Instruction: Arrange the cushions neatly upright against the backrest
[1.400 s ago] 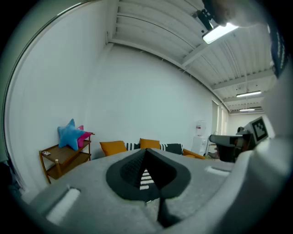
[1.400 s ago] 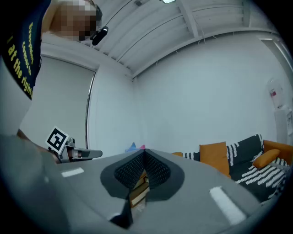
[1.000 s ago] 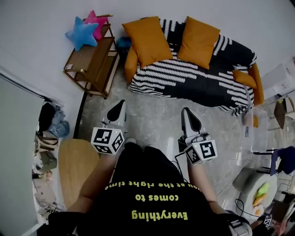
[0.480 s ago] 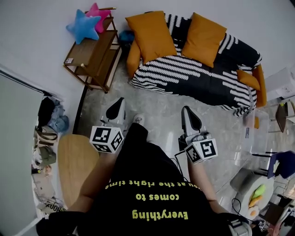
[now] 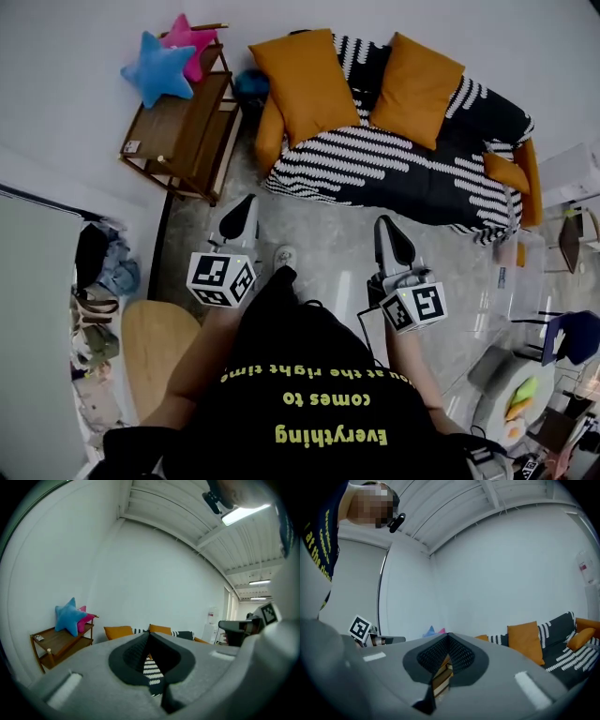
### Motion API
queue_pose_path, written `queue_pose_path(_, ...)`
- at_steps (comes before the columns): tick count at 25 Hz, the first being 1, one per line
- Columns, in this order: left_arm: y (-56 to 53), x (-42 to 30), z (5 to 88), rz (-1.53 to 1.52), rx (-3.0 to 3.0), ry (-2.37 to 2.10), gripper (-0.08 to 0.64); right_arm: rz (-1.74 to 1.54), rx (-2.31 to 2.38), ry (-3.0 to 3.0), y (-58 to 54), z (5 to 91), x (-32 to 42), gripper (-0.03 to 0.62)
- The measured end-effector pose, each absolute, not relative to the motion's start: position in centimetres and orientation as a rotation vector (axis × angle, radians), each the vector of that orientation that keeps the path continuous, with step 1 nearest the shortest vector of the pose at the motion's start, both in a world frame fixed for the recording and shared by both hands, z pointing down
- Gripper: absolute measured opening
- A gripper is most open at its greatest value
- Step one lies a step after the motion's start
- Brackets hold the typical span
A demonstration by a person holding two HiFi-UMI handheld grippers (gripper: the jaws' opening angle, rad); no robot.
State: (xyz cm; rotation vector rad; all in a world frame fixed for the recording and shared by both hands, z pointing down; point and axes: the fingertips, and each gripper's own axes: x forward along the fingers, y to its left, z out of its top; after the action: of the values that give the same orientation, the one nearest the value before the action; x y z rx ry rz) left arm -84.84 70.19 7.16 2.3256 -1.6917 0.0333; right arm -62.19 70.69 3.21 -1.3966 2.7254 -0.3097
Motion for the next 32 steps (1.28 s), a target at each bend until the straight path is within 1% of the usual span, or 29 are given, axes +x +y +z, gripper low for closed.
queue_pose_path(9, 58.2, -90.0, 6.0, 0.021, 2.4, -1.634, 0.0, -0.257, -1.484, 2.66, 60.3, 1.3, -66.8, 0.012)
queue_pose_path(15, 53.0, -92.1, 5.7, 0.024, 2.436, -1.597, -0.001, -0.27, -1.524, 2.626, 56.3, 1.5, -69.3, 0.012)
queue_pose_path(25, 48.6, -93.2, 8.0, 0.05, 2.38, -1.58, -0.001, -0.354, -1.571, 2.631, 51.2, 3.7, -69.3, 0.012)
queue_pose_path(32, 43.9, -93.9, 8.4, 0.059, 2.319, -1.662, 0.0, -0.394, -1.487, 2.671, 44.8, 4.7, -69.7, 0.012)
